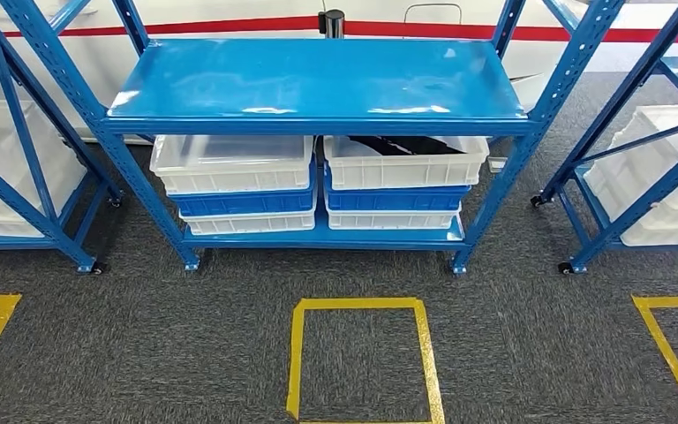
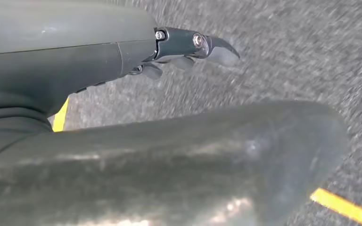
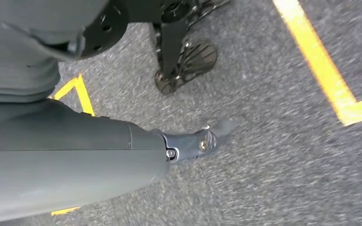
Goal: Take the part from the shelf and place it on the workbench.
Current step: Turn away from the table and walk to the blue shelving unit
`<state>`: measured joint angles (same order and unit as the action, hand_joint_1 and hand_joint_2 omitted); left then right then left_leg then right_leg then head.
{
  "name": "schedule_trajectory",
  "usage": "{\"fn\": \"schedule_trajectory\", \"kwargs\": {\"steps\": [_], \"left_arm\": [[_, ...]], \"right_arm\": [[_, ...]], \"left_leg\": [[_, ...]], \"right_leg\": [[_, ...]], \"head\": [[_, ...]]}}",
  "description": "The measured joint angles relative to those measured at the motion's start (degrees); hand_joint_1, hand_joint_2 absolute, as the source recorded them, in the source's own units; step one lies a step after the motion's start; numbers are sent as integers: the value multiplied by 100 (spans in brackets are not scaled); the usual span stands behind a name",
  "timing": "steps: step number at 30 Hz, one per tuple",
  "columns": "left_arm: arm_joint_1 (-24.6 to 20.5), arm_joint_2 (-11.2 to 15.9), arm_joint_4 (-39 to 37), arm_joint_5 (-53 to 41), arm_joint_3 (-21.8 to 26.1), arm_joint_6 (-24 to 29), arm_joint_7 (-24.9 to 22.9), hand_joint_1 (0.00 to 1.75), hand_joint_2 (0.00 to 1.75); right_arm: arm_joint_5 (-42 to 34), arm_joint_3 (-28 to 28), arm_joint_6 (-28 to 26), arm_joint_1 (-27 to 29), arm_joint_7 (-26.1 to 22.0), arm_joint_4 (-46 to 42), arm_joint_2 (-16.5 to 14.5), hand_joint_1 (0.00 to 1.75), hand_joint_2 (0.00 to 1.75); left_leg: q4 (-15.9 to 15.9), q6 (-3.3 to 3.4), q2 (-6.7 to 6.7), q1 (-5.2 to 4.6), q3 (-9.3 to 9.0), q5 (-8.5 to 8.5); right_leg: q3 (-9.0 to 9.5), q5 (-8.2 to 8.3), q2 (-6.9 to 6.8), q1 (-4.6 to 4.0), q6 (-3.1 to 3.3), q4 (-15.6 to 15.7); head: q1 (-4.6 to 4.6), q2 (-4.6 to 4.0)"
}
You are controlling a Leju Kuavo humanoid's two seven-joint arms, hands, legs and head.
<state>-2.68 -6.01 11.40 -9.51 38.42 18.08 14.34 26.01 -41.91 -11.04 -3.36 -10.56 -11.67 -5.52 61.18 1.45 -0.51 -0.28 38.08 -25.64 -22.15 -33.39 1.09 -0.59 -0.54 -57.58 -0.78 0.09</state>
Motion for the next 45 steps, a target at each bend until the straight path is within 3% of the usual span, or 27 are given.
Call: {"fn": "schedule_trajectory", "kwargs": {"steps": [1,3,4,6,8,9,11,12,13,16,18,19,23,24,25,26,27,28,31,34,36,38,39,40,42,43,45], "left_arm": [[-7,-3,0,-2,0,2,-1,0,0],[-29,-8,1,-5,0,4,-2,0,0],[-38,-9,1,-8,0,7,-2,0,0],[-51,-7,1,-9,0,22,-4,0,0],[-51,-8,0,-13,0,38,-15,0,0],[-50,-9,-1,-14,0,42,-24,0,0],[-44,-10,-1,-15,0,46,-38,0,0],[-42,-9,-1,-15,1,46,-42,0,0],[-44,-7,0,-15,1,47,-43,0,0],[-55,-5,1,-15,0,48,-44,0,0],[-56,-4,1,-15,1,48,-45,0,0],[-59,-5,1,-15,1,48,-45,0,0],[-56,-12,0,-16,2,48,-45,0,0],[-51,-11,0,-16,2,48,-45,0,0],[-46,-11,0,-15,2,48,-46,0,0],[-44,-11,0,-15,2,48,-45,0,0],[-42,-7,0,-15,2,48,-45,0,0],[-44,-4,-1,-16,2,48,-45,0,0],[-43,2,0,-13,3,48,-45,0,0],[-38,-5,1,-9,5,48,-45,0,0],[-52,-9,1,-10,7,46,-45,0,0],[-61,-13,1,-11,7,45,-46,0,0],[-61,-16,1,-11,7,45,-47,0,0],[-57,-20,0,-10,8,46,-49,0,0],[-44,-26,-1,-9,9,47,-54,0,0],[-41,-28,-1,-9,9,48,-54,0,0],[-50,-29,0,-9,10,46,-53,0,0]], "right_arm": [[1,-1,-1,-9,0,-2,5,0,0],[1,-2,-2,-28,0,-4,10,0,0],[1,-2,-2,-32,0,-5,11,0,0],[1,-4,-2,-27,1,-5,8,0,0],[2,-7,-2,-8,5,-5,10,0,0],[3,-8,-2,0,7,-5,13,0,0],[8,-10,-1,11,10,1,15,0,0],[10,-10,0,8,10,7,12,0,0],[11,-10,1,1,11,12,8,0,0],[15,-10,2,-24,11,16,4,0,0],[17,-11,2,-14,11,16,7,0,0],[17,-11,2,-10,11,16,7,0,0],[20,-12,2,-8,11,16,14,0,0],[19,-12,2,-2,11,16,14,0,0],[19,-12,2,4,11,17,14,0,0],[19,-12,2,9,11,17,13,0,0],[19,-12,2,17,11,18,7,0,0],[19,-12,4,14,11,20,2,0,0],[22,-12,14,-9,10,26,-7,0,0],[33,-14,17,-6,12,17,9,0,0],[37,-13,17,-23,14,13,15,0,0],[40,-12,17,-32,16,13,16,0,0],[42,-12,17,-24,20,13,20,0,0],[45,-13,17,-14,24,13,25,0,0],[50,-14,17,3,31,13,34,0,0],[51,-14,17,2,32,14,36,0,0],[52,-13,17,-15,33,16,33,0,0]], "left_leg": [[-36,31,1,12,-95,25],[-80,93,4,42,-279,17],[-93,108,4,50,-351,-38],[-115,120,-13,61,-506,-167],[-127,97,-47,80,-691,-309],[-127,76,-62,95,-775,-378],[-135,7,-81,115,-901,-511],[-143,-31,-86,116,-955,-565],[-162,-66,-86,109,-987,-606],[-208,-158,-68,96,-1086,-637],[-114,-215,-33,106,-1127,-674],[47,-233,-11,111,-1053,-748],[1254,-263,27,109,-196,-1193],[1303,-249,27,105,-56,-1124],[1161,-220,27,97,-11,-928],[841,-169,28,81,-55,-617],[509,-106,34,55,-141,-342],[230,-53,41,26,-204,-222],[-39,28,39,-49,-253,-214],[-190,69,32,7,-443,-105],[-258,87,33,43,-539,-105],[-261,99,25,52,-577,-153],[-261,93,15,58,-609,-189],[-260,81,4,68,-655,-231],[-261,30,-9,93,-771,-329],[-263,-7,-12,89,-811,-385],[-283,-80,-13,73,-856,-473]], "right_leg": [[-1,43,-9,-3,-49,-134],[-315,112,-34,11,-110,-697],[-574,76,-47,33,-113,-1044],[-1072,-218,-53,77,-82,-1511],[-1356,-451,-56,120,-106,-1432],[-1399,-366,-60,144,-181,-1182],[-1361,217,-111,180,-391,-588],[-1326,473,-146,181,-424,-378],[-1297,633,-172,166,-392,-284],[-1208,649,-135,142,-135,-228],[-1101,661,-113,167,-17,-190],[-1039,651,-111,172,24,-182],[-952,561,-108,121,136,-178],[-921,532,-103,101,148,-178],[-879,501,-98,82,151,-178],[-827,463,-95,65,150,-177],[-794,429,-92,58,145,-174],[-774,399,-89,48,133,-172],[-773,337,-90,35,51,-148],[-760,243,-95,6,-41,-245],[-1060,85,-99,30,-61,-754],[-1567,-33,-99,74,-93,-1395],[-1743,8,-100,100,-139,-1535],[-1805,144,-101,122,-206,-1460],[-1627,601,-115,165,-347,-785],[-1493,778,-123,163,-373,-454],[-1328,898,-124,139,-282,-145]], "head": [[0,0],[10,0],[17,0],[28,0],[31,0],[32,0],[42,0],[51,0],[61,0],[64,0],[55,0],[46,0],[22,0],[22,0],[21,0],[22,0],[26,0],[33,0],[41,0],[42,0],[61,0],[74,0],[75,0],[75,0],[80,0],[89,0],[97,0]]}}
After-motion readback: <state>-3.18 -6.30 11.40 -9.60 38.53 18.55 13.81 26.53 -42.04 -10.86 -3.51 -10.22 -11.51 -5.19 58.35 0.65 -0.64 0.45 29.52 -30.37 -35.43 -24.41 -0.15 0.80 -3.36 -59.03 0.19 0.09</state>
